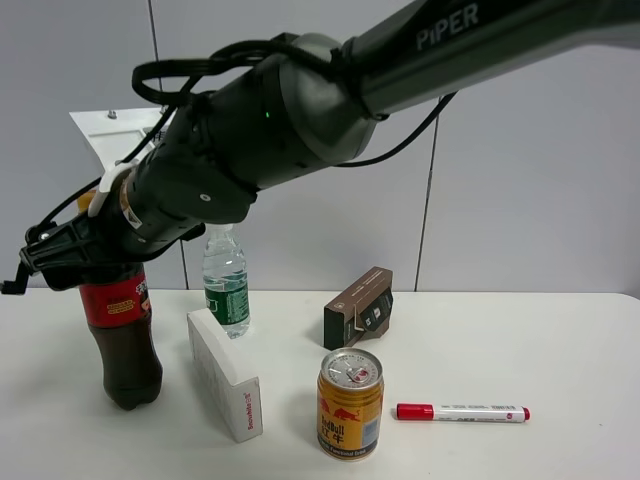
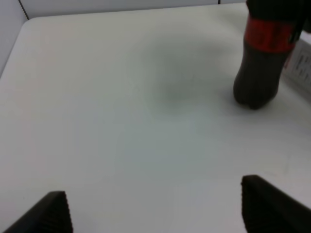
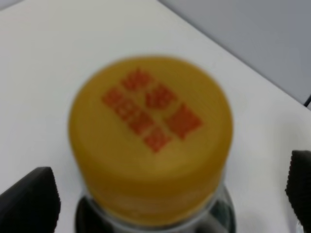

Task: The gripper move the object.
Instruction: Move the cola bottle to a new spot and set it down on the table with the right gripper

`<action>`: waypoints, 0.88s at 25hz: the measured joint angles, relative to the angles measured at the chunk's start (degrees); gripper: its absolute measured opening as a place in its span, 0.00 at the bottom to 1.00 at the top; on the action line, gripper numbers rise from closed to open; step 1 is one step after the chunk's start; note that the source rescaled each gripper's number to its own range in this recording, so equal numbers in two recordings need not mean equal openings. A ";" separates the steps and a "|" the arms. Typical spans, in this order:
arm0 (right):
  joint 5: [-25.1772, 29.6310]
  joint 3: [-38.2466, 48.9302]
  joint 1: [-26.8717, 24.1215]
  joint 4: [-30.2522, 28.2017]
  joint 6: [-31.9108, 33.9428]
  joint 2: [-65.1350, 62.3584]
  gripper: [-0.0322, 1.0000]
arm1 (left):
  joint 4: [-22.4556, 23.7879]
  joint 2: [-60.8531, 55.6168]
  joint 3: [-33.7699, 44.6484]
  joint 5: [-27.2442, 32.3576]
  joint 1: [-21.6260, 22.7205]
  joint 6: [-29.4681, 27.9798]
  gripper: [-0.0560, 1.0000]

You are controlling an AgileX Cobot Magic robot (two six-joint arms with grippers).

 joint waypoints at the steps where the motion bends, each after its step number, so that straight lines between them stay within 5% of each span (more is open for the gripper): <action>1: 0.17 0.00 0.20 0.00 0.00 -0.58 1.00 | 0.00 0.00 0.00 0.00 0.00 0.00 1.00; 11: 8.85 -0.06 1.89 3.92 -5.80 -4.50 1.00 | 0.00 0.00 0.00 0.00 0.00 0.00 1.00; 22: 25.86 -0.06 2.63 27.71 -36.77 -13.87 1.00 | 0.00 0.00 0.00 0.00 0.00 0.00 1.00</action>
